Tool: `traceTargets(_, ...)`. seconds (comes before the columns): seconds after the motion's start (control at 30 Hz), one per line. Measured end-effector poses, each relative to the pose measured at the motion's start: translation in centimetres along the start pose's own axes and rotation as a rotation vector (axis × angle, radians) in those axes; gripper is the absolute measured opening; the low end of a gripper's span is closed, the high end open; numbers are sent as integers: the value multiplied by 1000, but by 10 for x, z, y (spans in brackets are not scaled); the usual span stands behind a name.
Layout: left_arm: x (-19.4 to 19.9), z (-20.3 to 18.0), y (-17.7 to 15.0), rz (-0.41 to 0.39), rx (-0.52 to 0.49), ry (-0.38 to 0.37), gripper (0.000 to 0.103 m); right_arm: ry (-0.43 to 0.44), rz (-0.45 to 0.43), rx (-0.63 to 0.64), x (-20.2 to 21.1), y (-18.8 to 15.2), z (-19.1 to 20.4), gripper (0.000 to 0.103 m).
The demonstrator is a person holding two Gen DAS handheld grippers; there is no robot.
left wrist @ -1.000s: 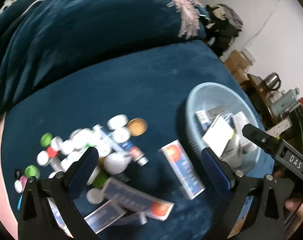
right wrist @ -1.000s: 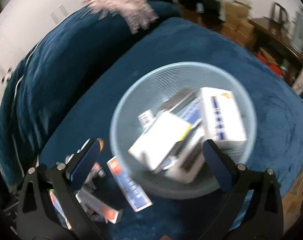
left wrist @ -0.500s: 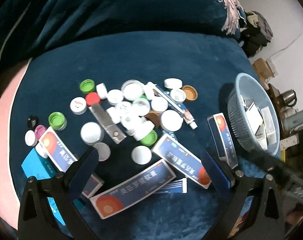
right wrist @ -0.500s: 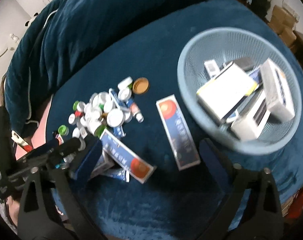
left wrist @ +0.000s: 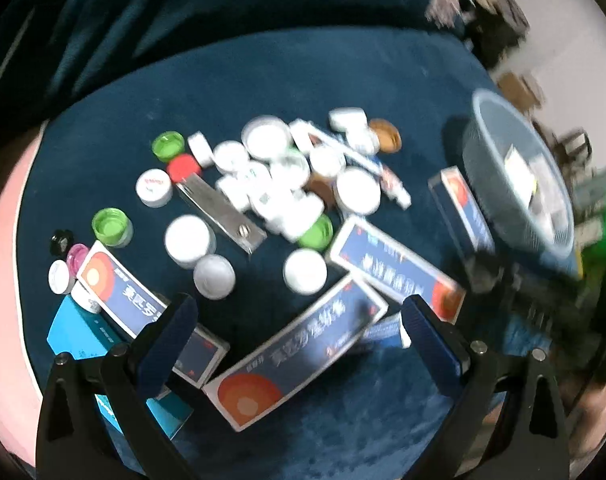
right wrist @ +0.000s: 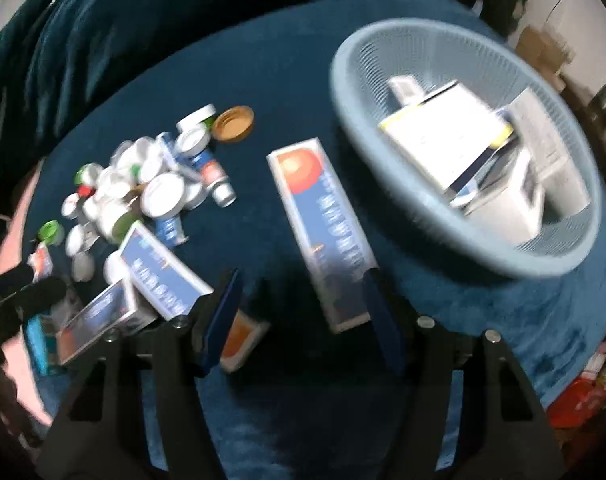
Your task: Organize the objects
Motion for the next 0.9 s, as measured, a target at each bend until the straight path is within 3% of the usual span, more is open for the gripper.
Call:
traceTargets(0.23,-21,-4,-21,63,-134,28,102,-76,88,-49,-28,2,-21,65)
traceTargets(0.4,-36,-7,-24,77,-186,46,100,-40,122,-81,-47,11,-30,65)
traceTargets(0.43,-37,-9,-23,67,-200,48,91,-33,120,-79,-50,13,-30,65)
traceTargets(0.47,-38,-11,-22,58,-214,44,75,-31,113,-72,-51,15,-29,65)
traceTargets(0.5,-38,-13,-22,59,-224,39,68,-36,107,-61,-53,16,-28,61)
traceTargets(0.53,-39,-15,-22,64,-230,37,51,-39,102,-50,-53,15,-27,47)
traceTargets(0.6,-38,-17,-24,76,-233,20,46,-63,103,-13,-49,13,-21,41)
traceTargets(0.73,-28,-11,-19,59,-154,-29,44,-36,121,5,-42,7,-13,42)
traceTargets(0.9,-38,-1,-15,82,-95,-15,44,-13,131,1,-50,16,-8,44)
Point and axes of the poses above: each gripper's, at about its wrist camera, not at the fingertips, and x roughly against the way its jaws point, z to its left, y to its top, the point moved 4 cm from there along -x, roughly the way its jaws point, and after that the axes turned 8 degrees about z, right-handed, at the moved point
